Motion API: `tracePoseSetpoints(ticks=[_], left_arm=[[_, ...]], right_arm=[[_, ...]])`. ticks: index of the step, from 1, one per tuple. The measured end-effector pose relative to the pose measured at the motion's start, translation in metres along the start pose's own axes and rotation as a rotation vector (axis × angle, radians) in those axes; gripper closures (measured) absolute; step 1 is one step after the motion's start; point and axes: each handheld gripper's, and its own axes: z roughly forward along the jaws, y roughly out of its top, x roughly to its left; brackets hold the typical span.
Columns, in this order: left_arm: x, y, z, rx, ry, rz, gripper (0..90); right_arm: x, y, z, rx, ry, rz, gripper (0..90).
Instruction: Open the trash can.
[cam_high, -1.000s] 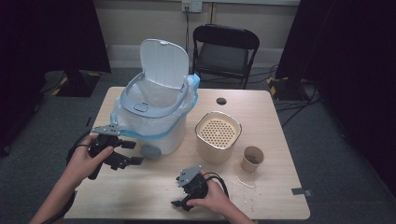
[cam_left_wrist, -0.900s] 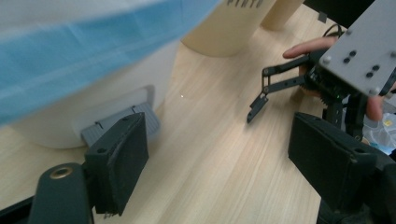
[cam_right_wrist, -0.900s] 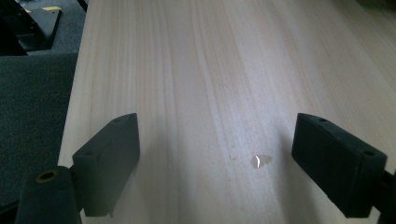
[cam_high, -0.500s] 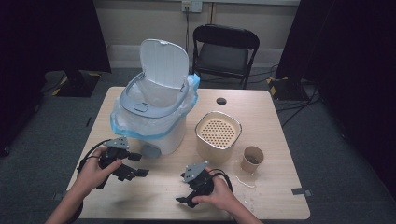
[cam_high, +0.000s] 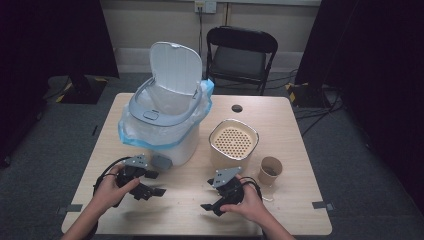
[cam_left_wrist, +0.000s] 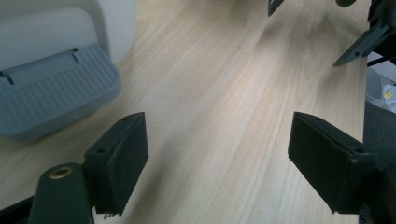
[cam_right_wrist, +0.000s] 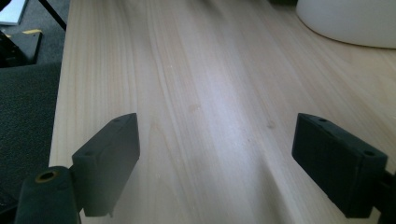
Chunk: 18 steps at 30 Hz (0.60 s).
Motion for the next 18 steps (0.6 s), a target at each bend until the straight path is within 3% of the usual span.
tracePoseSetpoints(ticks=[18], left_arm=[[0.0,-0.008,0.014,0.03,0.015,0.063,19.8]], right_arm=[[-0.012,-0.019,-0.031,-0.004,-0.054,0.077,15.3]])
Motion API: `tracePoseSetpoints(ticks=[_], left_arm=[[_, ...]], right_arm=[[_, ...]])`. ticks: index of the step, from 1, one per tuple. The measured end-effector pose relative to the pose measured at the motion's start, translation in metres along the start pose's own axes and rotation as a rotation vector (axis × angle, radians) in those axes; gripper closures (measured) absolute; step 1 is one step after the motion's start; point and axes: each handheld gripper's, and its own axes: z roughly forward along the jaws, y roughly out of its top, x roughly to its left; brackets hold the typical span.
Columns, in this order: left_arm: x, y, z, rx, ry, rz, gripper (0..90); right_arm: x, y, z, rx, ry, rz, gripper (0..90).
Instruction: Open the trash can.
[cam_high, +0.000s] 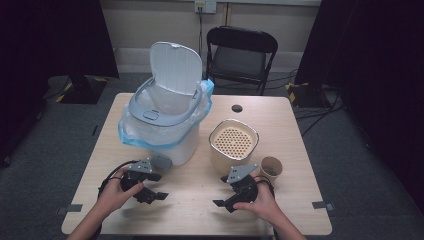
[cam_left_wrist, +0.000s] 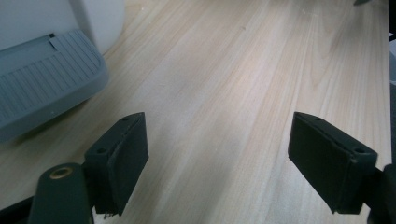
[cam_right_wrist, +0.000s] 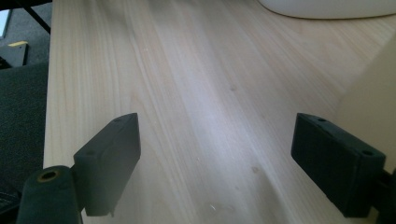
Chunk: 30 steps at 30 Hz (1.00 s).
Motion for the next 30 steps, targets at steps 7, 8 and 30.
tracePoseSetpoints(ticks=[7,8,30], left_arm=[[-0.001,-0.003,0.003,0.011,0.012,0.036,19.7],[0.0,-0.003,0.003,0.018,0.013,0.05,19.7],[-0.001,-0.013,0.009,0.038,0.02,0.089,17.6]], right_arm=[[-0.006,-0.01,-0.013,0.01,-0.021,0.02,16.0],[-0.007,-0.011,-0.015,0.017,-0.034,0.022,16.0],[-0.015,-0.035,-0.043,0.038,-0.067,0.055,16.9]])
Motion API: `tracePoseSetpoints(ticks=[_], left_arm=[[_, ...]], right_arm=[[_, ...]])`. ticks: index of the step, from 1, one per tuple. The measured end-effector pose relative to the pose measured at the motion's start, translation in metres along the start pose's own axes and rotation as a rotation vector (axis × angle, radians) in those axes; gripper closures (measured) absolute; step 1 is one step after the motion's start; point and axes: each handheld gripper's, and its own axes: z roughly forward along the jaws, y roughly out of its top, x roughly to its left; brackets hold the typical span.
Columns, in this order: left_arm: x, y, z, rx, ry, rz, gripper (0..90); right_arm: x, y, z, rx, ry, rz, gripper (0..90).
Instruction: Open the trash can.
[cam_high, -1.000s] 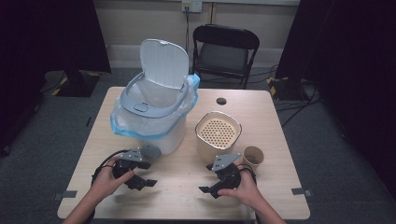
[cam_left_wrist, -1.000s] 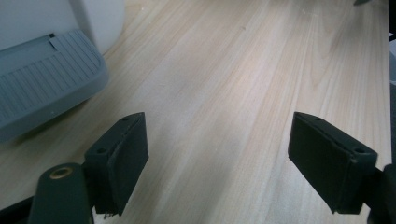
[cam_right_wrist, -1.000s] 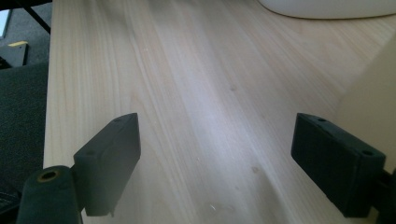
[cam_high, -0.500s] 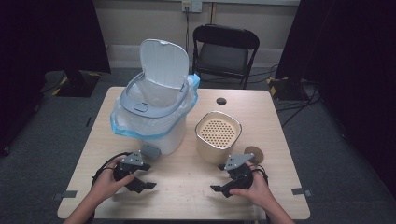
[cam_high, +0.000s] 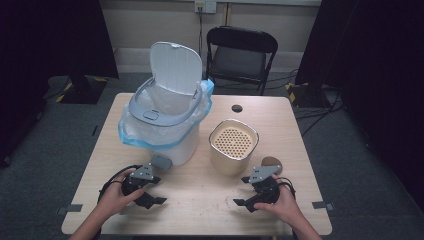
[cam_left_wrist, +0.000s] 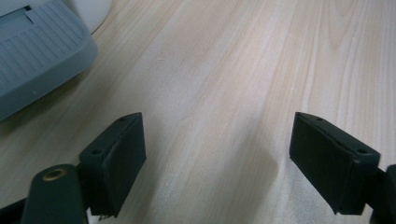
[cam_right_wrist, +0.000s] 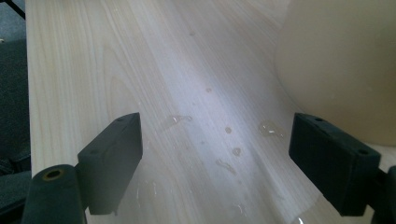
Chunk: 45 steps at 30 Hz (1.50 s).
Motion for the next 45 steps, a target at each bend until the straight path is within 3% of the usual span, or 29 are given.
tracePoseSetpoints(ticks=[9,11,23,28,45], left_arm=[[-0.001,-0.006,0.0,-0.024,0.004,0.068,14.9],[-0.002,-0.008,0.001,-0.042,-0.001,0.06,14.8],[-0.005,-0.013,0.003,-0.067,-0.001,0.107,10.3],[-0.007,-0.013,0.004,-0.046,0.003,0.143,7.0],[-0.008,-0.013,0.004,-0.044,0.003,0.144,6.1]], right_arm=[[-0.001,-0.008,-0.008,0.006,-0.003,0.001,18.8],[-0.001,-0.01,-0.009,0.005,-0.002,0.004,18.9],[0.003,-0.015,-0.016,-0.001,0.014,0.021,17.3],[0.006,-0.018,-0.019,0.004,0.022,0.017,17.3],[0.006,-0.033,-0.039,0.015,-0.014,0.034,17.2]])
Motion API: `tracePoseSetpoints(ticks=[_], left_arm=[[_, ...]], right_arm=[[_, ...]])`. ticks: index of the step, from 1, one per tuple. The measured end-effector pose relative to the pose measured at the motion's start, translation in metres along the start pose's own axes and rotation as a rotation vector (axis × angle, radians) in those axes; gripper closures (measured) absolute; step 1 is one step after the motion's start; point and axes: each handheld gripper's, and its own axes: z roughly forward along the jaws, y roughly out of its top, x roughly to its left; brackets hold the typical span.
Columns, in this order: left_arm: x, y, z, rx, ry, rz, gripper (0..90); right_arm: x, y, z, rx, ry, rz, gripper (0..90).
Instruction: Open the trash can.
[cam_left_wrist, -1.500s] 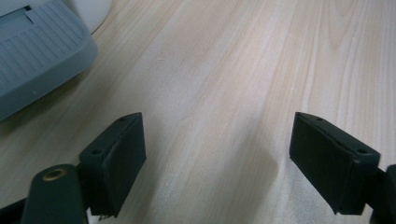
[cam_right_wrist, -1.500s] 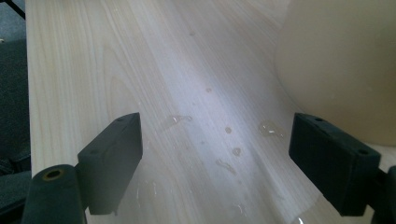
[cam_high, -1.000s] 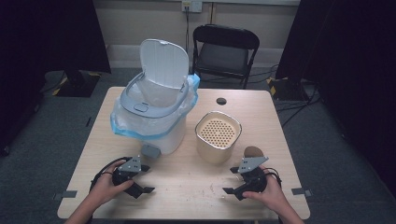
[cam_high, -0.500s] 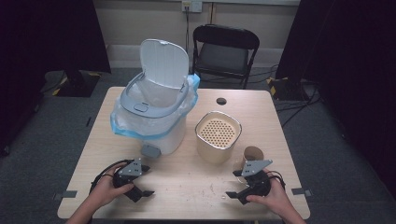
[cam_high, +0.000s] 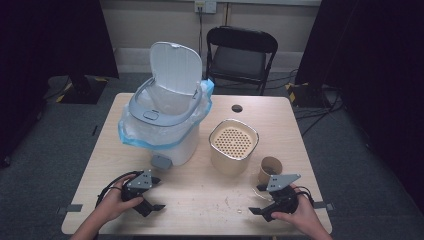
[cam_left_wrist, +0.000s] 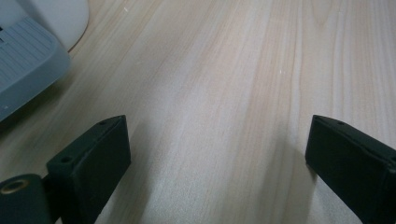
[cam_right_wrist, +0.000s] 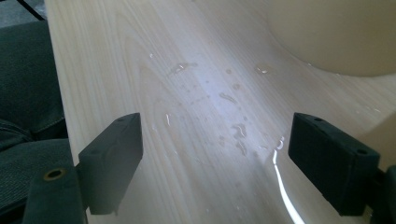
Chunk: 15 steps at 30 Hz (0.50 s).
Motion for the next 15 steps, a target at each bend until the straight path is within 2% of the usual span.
tracePoseSetpoints(ticks=[15], left_arm=[[0.0,0.0,0.0,0.0,0.001,0.0,6.1]], right_arm=[[-0.008,-0.015,-0.016,-0.004,-0.043,0.037,17.3]])
